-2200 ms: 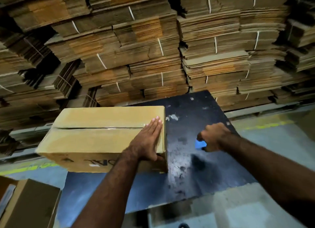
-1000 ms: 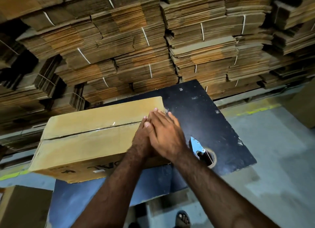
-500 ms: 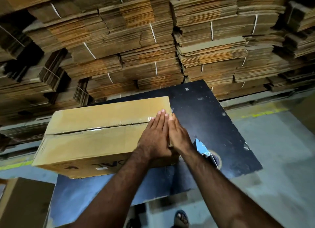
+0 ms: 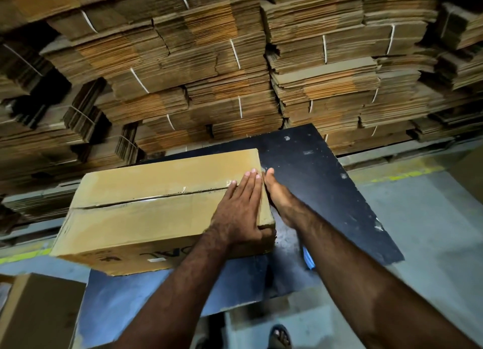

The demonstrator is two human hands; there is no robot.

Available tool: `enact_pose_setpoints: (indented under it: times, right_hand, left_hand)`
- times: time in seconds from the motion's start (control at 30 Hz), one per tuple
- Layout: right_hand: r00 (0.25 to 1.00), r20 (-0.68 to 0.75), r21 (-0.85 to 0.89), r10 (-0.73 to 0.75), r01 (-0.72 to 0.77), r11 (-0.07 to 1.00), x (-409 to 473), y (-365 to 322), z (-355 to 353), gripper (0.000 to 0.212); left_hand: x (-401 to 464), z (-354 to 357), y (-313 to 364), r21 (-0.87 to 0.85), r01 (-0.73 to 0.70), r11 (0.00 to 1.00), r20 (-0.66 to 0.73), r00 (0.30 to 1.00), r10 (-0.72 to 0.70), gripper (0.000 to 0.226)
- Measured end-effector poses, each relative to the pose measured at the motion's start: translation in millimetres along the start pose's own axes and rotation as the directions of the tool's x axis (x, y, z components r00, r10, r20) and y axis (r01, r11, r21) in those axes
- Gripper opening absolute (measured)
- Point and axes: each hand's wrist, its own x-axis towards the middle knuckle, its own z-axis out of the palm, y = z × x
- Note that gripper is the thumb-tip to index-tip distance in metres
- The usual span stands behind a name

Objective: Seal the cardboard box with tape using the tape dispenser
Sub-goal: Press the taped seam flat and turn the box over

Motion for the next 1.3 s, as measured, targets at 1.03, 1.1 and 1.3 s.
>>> enact_pose_setpoints:
  times: [1.03,1.1,1.3]
  right_hand:
    - [0.857,-0.327,-0.857,-0.398,-0.092,0.506,6.1,-10.3,34.8,0.075]
    - [0.852,-0.345,-0.866,-0.394,-0.127,0.484,4.8,-12.1,37.1,0.073]
    - [0.745,-0.231,-0.946,-0.626,-0.020,0.325,-18.2,-16.2,96.6,0.050]
  left_hand:
    - [-124.5,2.3,-148.4,-0.216,0.234,0.948,0.001,0.971,-0.240,0.100]
    - [-132.1,4.4,-162.4,-0.220,0.241,0.945,-0.004,0.969,-0.248,0.098]
    - [-138.9,3.8,-173.2,-0.253,0.234,0.939,-0.070,0.963,-0.259,0.087]
